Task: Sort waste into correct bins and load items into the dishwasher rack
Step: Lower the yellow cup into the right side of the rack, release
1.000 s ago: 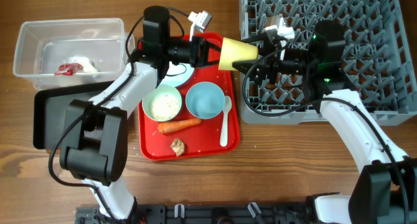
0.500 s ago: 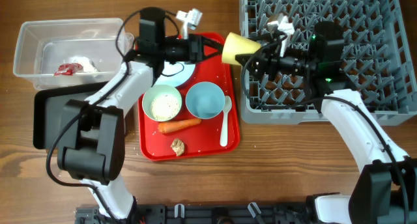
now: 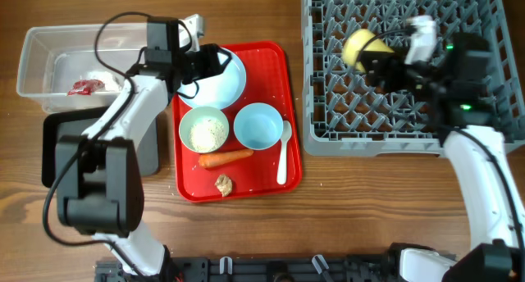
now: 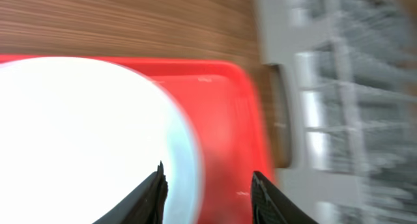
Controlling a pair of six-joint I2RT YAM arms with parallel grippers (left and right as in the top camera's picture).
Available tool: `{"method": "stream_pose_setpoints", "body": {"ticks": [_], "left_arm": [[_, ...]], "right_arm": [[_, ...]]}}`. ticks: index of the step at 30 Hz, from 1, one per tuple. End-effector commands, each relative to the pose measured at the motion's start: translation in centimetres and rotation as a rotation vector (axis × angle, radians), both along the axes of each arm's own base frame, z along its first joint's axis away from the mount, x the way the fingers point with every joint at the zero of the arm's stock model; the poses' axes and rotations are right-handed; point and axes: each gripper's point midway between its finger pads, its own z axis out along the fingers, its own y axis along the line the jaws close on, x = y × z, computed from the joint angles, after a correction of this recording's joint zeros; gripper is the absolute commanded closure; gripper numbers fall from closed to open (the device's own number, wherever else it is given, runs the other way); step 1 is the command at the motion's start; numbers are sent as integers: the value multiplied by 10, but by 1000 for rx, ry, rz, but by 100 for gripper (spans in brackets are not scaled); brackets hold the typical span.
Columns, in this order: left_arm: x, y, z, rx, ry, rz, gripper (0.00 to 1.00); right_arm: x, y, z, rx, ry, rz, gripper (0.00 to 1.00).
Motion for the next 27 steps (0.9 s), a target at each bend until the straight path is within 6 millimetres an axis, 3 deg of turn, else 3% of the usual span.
{"method": "stream_pose_setpoints", "body": {"ticks": [1, 5, 12, 18, 27], "left_arm": [[6, 47, 24, 241, -80, 157, 54], [0, 50, 35, 249, -84, 166, 54], [-1, 50, 44, 246, -103, 169, 53], [-2, 50, 43, 246, -98, 168, 53], [-4, 50, 41, 249, -84, 166, 53]], "right_arm": [[2, -58, 23, -70, 34, -231, 58], [-16, -115, 23, -167, 156, -453, 58], [-54, -190, 5, -252, 316, -742, 58], [-67, -221, -27, -245, 438, -815, 58], [-64, -243, -70, -282, 554, -856, 58]]}}
